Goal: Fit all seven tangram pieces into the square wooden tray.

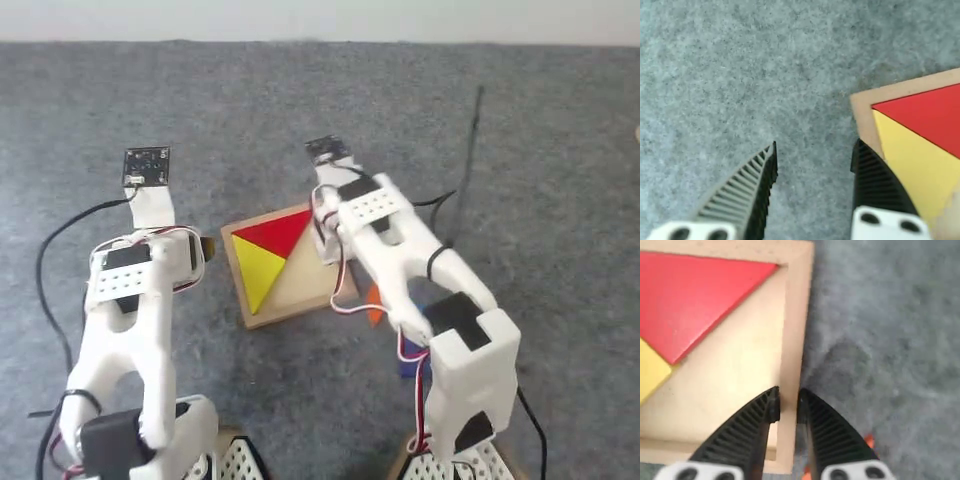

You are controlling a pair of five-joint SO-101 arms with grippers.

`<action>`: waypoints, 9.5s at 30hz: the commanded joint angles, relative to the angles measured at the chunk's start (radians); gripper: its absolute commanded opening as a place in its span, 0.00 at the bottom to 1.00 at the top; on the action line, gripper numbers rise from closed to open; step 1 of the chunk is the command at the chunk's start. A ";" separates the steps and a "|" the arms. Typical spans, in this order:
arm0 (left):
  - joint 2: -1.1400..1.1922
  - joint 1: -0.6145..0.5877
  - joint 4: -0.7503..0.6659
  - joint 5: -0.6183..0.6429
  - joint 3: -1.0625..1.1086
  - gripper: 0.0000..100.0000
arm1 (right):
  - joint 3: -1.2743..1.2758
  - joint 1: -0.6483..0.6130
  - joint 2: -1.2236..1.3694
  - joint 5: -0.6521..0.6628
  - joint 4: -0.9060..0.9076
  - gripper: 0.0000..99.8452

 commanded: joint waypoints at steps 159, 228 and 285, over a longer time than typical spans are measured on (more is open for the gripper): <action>-0.583 0.078 -0.121 -0.199 0.429 0.21 | 0.531 -0.044 -0.634 0.281 -0.237 0.06; -0.583 0.080 -0.121 -0.201 0.429 0.21 | -0.273 -0.021 0.070 0.245 0.305 0.05; -0.583 0.078 -0.120 -0.203 0.429 0.21 | -0.442 -0.039 0.191 0.324 0.507 0.21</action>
